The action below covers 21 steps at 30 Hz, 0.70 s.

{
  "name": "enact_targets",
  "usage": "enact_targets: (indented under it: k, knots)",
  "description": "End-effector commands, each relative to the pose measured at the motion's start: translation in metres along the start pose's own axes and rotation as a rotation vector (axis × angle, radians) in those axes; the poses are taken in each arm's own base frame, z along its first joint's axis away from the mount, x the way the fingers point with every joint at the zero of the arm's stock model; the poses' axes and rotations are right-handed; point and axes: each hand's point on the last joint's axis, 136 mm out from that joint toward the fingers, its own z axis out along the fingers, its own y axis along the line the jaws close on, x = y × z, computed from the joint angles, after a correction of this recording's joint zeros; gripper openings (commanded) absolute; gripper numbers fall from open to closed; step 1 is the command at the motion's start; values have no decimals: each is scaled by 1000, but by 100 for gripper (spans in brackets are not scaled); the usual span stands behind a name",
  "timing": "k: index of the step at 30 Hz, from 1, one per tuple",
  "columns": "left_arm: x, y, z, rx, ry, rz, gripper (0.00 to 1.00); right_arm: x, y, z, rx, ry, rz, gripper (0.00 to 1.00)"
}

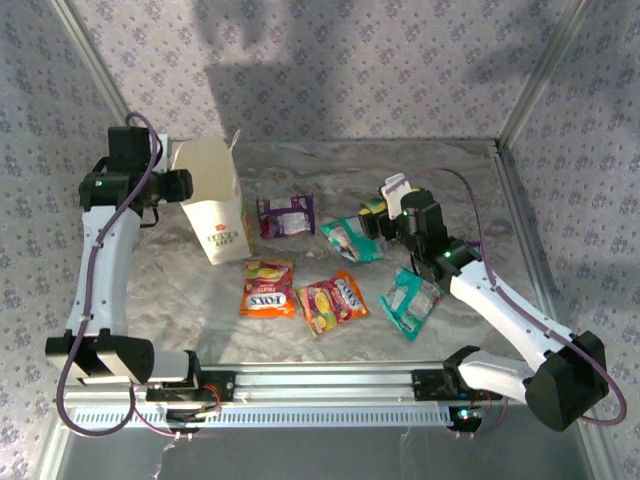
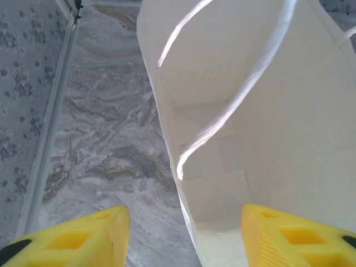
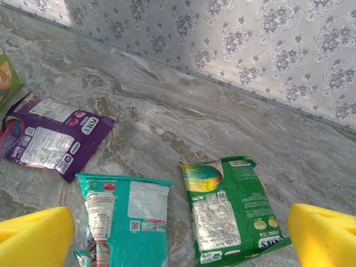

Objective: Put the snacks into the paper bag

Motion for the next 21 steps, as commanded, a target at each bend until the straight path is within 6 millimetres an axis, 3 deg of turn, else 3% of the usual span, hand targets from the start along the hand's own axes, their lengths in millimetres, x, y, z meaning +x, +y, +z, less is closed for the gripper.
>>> enact_targets:
  k: [1, 10, 12, 16, 21]
  knots:
    - [3, 3, -3, -7, -10, -128, 56, -9, 7, -2, -33, -4, 14, 100]
    - [5, 3, 33, -20, 38, -234, 52, -3, 7, -1, -27, 7, 6, 100]
    - [6, 5, 42, -39, 53, -245, 47, -3, 7, -1, -24, 7, 3, 100]
    - [7, 6, 57, -40, 76, -237, 25, -2, 6, -1, -18, 9, -1, 100]
    - [-3, 5, 60, -18, 66, -164, 15, -2, 6, -2, -19, 10, -7, 100]
